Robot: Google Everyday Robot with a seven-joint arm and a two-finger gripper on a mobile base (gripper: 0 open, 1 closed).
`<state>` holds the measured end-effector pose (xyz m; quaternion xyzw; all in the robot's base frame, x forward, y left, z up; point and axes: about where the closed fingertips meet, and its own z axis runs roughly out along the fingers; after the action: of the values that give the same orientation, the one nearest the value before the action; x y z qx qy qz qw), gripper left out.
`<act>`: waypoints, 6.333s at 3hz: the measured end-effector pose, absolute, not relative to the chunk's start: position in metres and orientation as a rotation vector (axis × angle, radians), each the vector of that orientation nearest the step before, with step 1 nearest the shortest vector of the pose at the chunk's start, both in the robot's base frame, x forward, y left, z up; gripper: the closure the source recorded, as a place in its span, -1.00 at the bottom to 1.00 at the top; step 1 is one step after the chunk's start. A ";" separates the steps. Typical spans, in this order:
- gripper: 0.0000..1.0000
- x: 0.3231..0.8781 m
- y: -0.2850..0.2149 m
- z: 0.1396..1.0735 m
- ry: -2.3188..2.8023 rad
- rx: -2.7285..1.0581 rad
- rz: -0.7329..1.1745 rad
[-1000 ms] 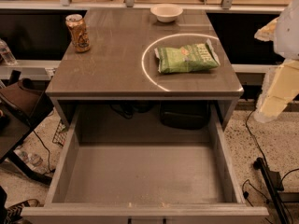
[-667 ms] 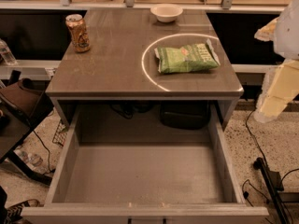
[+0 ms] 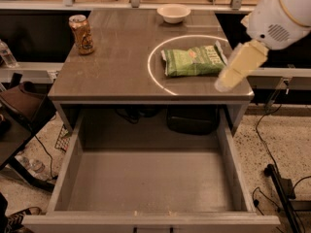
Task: Place orange can into top drawer
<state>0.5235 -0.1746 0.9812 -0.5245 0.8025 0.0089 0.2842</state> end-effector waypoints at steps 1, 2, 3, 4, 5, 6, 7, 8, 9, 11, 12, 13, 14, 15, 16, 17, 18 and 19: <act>-1.00 0.614 -0.140 0.986 2.034 -1.100 0.217; -1.00 0.645 -0.102 0.981 1.937 -0.961 0.370; -1.00 0.665 -0.057 0.971 1.799 -0.891 0.507; -1.00 0.671 -0.030 0.988 1.717 -0.883 0.516; -1.00 0.675 -0.021 0.984 1.712 -0.880 0.515; -1.00 0.696 0.017 0.983 1.662 -0.917 0.546; -1.00 0.721 0.066 0.979 1.617 -0.943 0.581; -1.00 0.736 0.108 0.972 1.563 -0.951 0.616; -1.00 0.742 0.150 0.963 1.519 -0.945 0.612; -1.00 0.773 0.219 0.941 1.527 -0.860 0.600; -1.00 0.798 0.241 0.932 1.574 -0.806 0.621; -1.00 0.821 0.259 0.928 1.592 -0.779 0.616; -0.70 0.840 0.274 0.923 1.590 -0.760 0.599; -0.24 0.844 0.278 0.922 1.590 -0.758 0.595; 0.23 0.843 0.281 0.921 1.590 -0.761 0.598; 0.86 0.843 0.283 0.920 1.591 -0.763 0.601; 1.00 0.842 0.284 0.919 1.591 -0.765 0.602; 1.00 0.838 0.265 0.938 1.606 -0.758 0.582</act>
Offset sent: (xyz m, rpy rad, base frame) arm 0.2059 0.0986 0.0468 0.8327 -0.4405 -0.2276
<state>0.8375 0.2653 0.9384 -0.3264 0.6910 0.2506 0.5943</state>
